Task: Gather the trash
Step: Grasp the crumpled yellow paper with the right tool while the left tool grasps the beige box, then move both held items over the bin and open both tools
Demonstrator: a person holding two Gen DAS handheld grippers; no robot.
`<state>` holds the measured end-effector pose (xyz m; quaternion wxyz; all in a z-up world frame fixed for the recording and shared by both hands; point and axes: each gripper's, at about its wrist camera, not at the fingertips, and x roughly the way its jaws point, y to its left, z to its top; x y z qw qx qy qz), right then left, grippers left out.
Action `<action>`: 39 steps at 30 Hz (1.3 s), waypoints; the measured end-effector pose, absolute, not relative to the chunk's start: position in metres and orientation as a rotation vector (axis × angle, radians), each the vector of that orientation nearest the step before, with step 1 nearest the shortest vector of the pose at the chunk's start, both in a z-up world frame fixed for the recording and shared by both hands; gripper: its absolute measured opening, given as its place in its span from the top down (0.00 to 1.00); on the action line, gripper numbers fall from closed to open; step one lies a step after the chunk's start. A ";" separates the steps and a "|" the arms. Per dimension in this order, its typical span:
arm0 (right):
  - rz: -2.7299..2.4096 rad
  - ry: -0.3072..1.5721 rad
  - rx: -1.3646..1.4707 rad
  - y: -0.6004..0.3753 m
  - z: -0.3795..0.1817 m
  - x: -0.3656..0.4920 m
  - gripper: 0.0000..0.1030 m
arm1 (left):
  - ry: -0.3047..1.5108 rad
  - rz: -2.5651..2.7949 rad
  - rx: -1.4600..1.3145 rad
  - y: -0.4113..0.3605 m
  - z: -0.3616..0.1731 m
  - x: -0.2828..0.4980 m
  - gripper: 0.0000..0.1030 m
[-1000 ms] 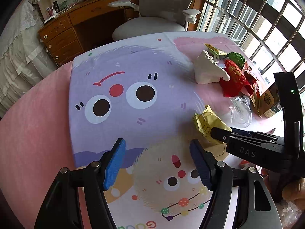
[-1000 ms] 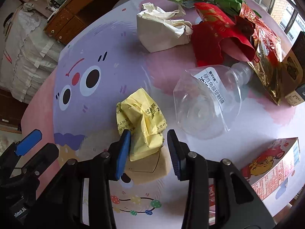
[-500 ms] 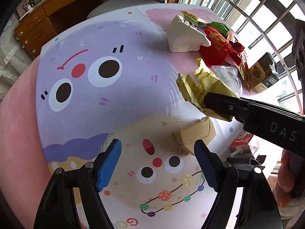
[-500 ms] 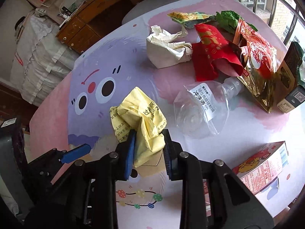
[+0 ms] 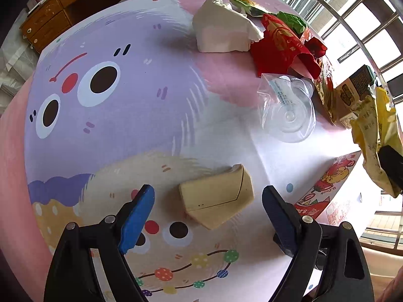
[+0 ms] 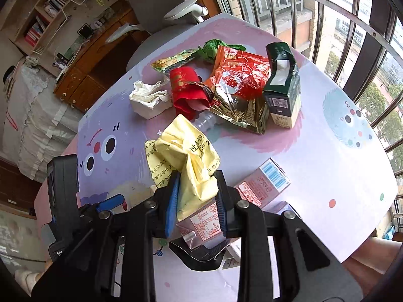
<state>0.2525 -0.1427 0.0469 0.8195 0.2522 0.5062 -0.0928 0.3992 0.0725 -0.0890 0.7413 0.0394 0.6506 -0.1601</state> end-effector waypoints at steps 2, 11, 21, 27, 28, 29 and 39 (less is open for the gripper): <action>-0.214 1.074 0.550 -0.151 0.048 0.240 0.77 | 1.434 -0.317 0.093 0.066 -0.094 0.399 0.14; -0.226 1.056 0.556 -0.170 0.059 0.199 0.77 | 1.417 -0.205 0.097 0.060 -0.098 0.385 0.39; -0.070 1.052 0.474 -0.178 0.082 0.138 0.77 | 1.281 -0.135 0.089 0.079 -0.033 0.320 0.39; 0.107 1.057 0.375 -0.185 0.091 0.077 0.77 | 1.211 -0.061 0.021 0.094 0.014 0.233 0.39; 0.137 1.055 0.362 -0.188 0.094 0.064 0.77 | 1.203 -0.053 0.013 0.092 0.021 0.213 0.39; 0.166 1.056 0.346 -0.192 0.096 0.051 0.77 | 1.199 -0.048 0.006 0.086 0.025 0.192 0.39; 0.250 1.215 0.263 -0.231 0.053 -0.062 0.77 | 1.265 -0.131 0.059 0.004 0.017 0.032 0.39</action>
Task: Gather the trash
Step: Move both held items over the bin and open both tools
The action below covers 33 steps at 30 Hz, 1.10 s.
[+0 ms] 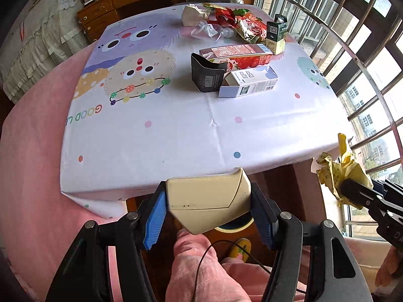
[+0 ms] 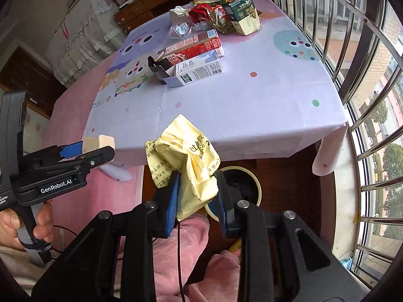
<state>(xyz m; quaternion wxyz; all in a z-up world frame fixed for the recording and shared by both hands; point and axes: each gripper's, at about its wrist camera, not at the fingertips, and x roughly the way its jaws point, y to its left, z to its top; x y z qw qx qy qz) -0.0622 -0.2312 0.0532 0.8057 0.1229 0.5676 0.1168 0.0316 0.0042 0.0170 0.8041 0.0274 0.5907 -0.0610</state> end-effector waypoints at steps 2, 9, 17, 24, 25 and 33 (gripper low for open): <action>0.235 1.270 0.288 -0.237 0.029 -0.075 0.77 | 1.261 -0.150 0.106 -0.010 0.013 0.016 0.39; 0.142 1.460 0.363 -0.243 -0.077 -0.100 0.77 | 1.332 -0.229 0.183 -0.046 -0.044 -0.016 0.39; 0.119 1.566 0.400 -0.220 -0.196 -0.102 0.77 | 1.395 -0.236 0.169 -0.045 -0.148 -0.026 0.39; 0.116 1.591 0.492 -0.199 -0.270 -0.091 0.53 | 1.422 -0.206 0.107 -0.023 -0.223 -0.022 0.39; 0.121 1.584 0.516 -0.197 -0.278 -0.090 0.47 | 1.423 -0.208 0.103 -0.021 -0.232 -0.024 0.39; 0.023 1.580 0.535 -0.198 -0.316 -0.096 0.46 | 1.440 -0.237 0.094 -0.013 -0.288 -0.028 0.39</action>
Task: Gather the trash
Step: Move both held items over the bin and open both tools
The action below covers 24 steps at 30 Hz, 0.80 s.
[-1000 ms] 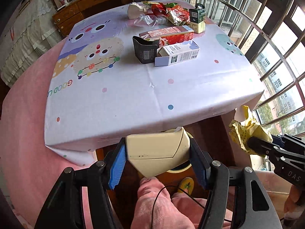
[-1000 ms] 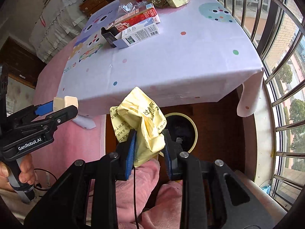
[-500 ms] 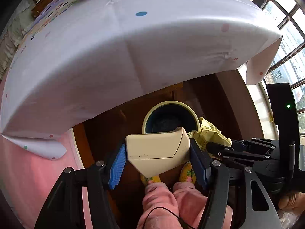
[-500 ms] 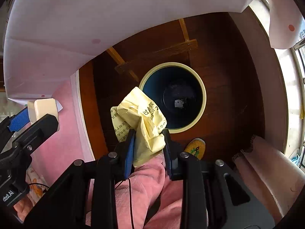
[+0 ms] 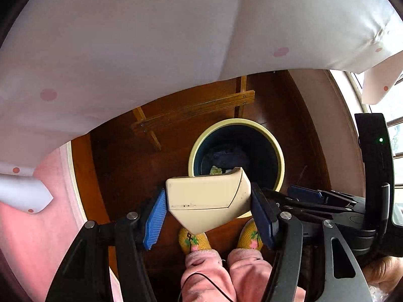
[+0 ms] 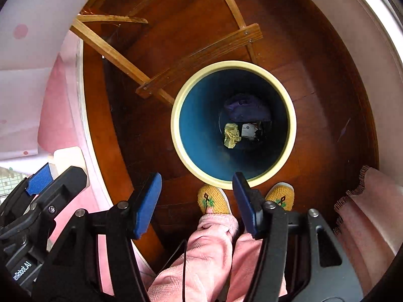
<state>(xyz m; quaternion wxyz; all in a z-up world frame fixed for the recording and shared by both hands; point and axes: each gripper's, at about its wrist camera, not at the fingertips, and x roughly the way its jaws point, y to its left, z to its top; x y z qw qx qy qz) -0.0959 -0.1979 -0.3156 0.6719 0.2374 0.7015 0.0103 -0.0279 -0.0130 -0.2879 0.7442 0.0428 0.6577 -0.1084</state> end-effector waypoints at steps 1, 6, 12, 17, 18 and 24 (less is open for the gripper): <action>0.003 1.575 0.515 -0.200 -0.317 -0.099 0.46 | 1.441 -0.243 0.097 -0.014 -0.293 -0.029 0.39; -0.084 1.562 0.454 -0.210 -0.322 -0.107 0.46 | 1.449 -0.280 0.114 -0.025 -0.323 -0.019 0.39; -0.157 1.549 0.495 -0.230 -0.337 -0.114 0.46 | 1.471 -0.350 0.137 -0.050 -0.356 -0.012 0.39; -0.195 1.547 0.532 -0.242 -0.339 -0.122 0.46 | 1.476 -0.388 0.162 -0.068 -0.372 -0.012 0.38; -0.200 1.545 0.531 -0.244 -0.339 -0.124 0.46 | 1.476 -0.390 0.165 -0.071 -0.373 -0.012 0.38; -0.225 1.532 0.530 -0.251 -0.331 -0.128 0.46 | 1.492 -0.391 0.157 -0.069 -0.371 -0.018 0.26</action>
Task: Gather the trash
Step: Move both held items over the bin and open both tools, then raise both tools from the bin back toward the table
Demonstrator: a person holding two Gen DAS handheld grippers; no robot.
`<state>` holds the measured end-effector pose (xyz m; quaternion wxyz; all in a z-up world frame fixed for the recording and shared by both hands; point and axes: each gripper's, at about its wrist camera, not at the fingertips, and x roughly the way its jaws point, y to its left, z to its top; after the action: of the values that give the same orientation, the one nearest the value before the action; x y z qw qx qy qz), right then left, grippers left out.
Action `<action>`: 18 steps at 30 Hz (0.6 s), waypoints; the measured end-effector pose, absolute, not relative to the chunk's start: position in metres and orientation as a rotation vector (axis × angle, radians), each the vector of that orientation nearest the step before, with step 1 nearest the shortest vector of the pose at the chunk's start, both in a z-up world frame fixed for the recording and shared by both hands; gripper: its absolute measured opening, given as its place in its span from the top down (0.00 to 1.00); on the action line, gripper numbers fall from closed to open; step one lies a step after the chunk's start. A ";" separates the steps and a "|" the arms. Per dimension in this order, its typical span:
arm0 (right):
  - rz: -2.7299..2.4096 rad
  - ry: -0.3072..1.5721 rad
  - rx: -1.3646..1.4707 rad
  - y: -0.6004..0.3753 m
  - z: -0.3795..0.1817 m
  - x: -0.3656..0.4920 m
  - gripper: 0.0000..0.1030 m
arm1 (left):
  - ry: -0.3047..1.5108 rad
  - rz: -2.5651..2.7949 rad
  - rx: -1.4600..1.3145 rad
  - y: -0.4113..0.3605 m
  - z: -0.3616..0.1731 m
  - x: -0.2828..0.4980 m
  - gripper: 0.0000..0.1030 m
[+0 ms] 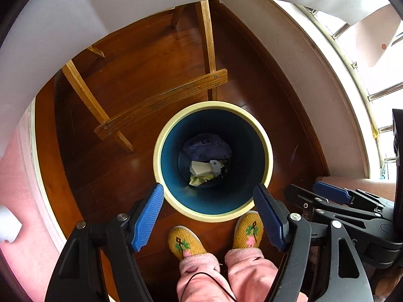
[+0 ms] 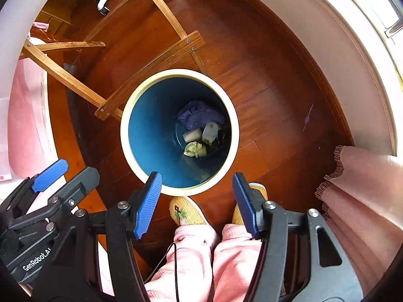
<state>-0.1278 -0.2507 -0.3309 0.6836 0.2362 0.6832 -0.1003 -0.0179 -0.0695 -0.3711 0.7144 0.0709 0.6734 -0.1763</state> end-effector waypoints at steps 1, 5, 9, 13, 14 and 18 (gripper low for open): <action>-0.228 1.529 0.533 -0.252 -0.329 -0.128 0.46 | 1.492 -0.388 0.159 -0.069 -0.370 -0.019 0.26; -0.223 1.516 0.532 -0.251 -0.319 -0.126 0.46 | 1.480 -0.361 0.158 -0.061 -0.358 -0.023 0.26; -0.199 1.501 0.523 -0.245 -0.302 -0.121 0.46 | 1.466 -0.309 0.143 -0.049 -0.338 -0.023 0.25; -0.167 1.489 0.506 -0.238 -0.275 -0.114 0.46 | 1.438 -0.243 0.121 -0.035 -0.309 -0.019 0.25; -0.158 1.483 0.502 -0.236 -0.266 -0.111 0.46 | 1.430 -0.228 0.114 -0.032 -0.299 -0.017 0.25; -0.112 1.449 0.468 -0.225 -0.219 -0.103 0.46 | 1.395 -0.179 0.087 -0.019 -0.252 -0.013 0.26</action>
<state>-0.1031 -0.2250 -0.2188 0.7224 0.2120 0.6562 -0.0507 -0.0133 -0.0186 -0.2517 0.7619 0.0398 0.6413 -0.0822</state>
